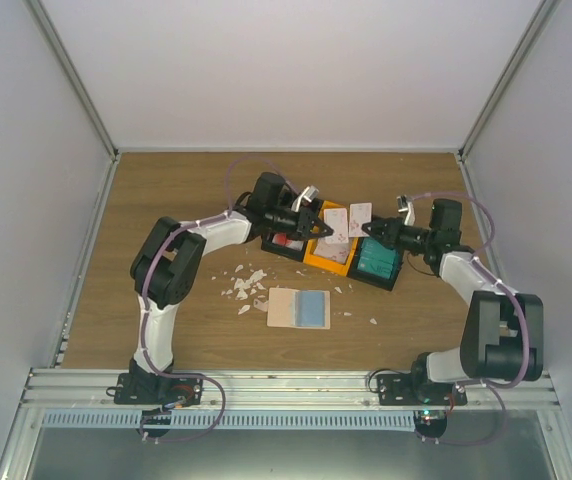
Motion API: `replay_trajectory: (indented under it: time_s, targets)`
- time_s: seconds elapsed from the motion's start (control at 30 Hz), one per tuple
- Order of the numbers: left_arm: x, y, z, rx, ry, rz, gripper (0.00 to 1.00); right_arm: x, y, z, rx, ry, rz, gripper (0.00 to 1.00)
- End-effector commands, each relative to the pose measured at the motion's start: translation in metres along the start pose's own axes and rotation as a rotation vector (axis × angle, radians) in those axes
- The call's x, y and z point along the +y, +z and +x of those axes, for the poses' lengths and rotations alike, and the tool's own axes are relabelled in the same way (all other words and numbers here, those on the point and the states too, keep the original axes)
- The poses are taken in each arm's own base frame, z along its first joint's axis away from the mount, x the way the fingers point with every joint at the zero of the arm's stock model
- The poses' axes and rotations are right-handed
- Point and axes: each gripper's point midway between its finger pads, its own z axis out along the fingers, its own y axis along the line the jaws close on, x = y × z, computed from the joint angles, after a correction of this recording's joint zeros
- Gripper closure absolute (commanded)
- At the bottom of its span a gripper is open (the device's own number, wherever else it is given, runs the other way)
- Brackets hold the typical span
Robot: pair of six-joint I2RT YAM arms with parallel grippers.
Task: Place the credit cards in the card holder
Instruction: Place the credit card in the storage box, then insert the credit card into the card holder.
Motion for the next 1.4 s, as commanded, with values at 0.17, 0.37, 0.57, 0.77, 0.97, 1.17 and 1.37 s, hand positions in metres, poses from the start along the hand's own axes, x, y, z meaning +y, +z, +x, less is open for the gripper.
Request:
replay_trajectory:
  time_s: [0.17,0.37,0.57,0.77,0.97,1.17,1.37]
  targets:
    - [0.051,0.011,-0.007,-0.026,0.027,-0.328,0.84,-0.025,-0.016,-0.009,-0.070,-0.065,0.244,1.00]
    - [0.051,0.018,-0.008,-0.020,0.051,-0.393,0.79,-0.011,-0.015,-0.005,-0.049,-0.110,0.208,1.00]
    - [0.023,0.002,-0.020,-0.086,0.127,-0.432,0.61,0.016,-0.005,0.010,0.003,-0.185,0.119,1.00]
    - [-0.054,-0.028,-0.016,-0.222,0.251,-0.301,0.37,0.061,0.012,0.030,0.065,-0.259,-0.047,0.99]
    - [-0.089,-0.051,0.016,-0.282,0.243,-0.174,0.31,0.107,0.014,0.045,0.088,-0.296,-0.227,1.00]
    - [-0.108,-0.062,0.037,-0.295,0.222,-0.079,0.32,0.139,0.013,0.068,0.130,-0.278,-0.337,0.99]
    - [-0.132,-0.070,0.051,-0.301,0.232,0.042,0.49,0.157,0.011,0.086,0.149,-0.250,-0.394,0.99]
